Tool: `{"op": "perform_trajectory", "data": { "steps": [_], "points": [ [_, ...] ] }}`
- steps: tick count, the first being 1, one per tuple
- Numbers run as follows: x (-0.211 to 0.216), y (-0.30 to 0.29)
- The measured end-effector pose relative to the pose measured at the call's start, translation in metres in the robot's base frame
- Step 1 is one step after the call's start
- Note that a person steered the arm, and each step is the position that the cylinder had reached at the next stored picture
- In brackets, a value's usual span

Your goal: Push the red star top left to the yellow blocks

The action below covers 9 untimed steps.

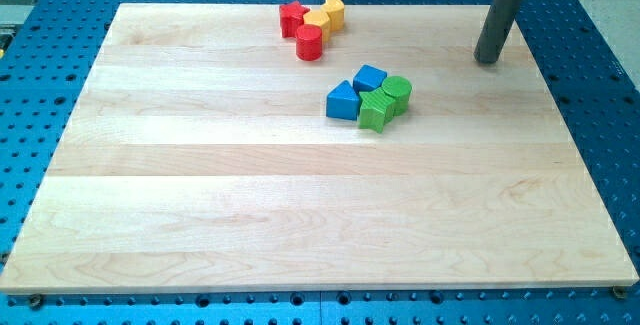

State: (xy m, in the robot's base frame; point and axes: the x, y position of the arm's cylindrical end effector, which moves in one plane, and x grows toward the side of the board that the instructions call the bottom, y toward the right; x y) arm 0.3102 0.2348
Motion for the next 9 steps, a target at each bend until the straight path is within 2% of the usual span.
{"op": "perform_trajectory", "data": {
  "steps": [1, 2, 4, 5, 7, 8, 9],
  "points": [
    [-0.010, 0.000],
    [-0.058, -0.010],
    [-0.092, -0.013],
    [-0.105, -0.036],
    [-0.106, -0.125],
    [-0.117, -0.136],
    [-0.115, -0.214]
  ]
}}
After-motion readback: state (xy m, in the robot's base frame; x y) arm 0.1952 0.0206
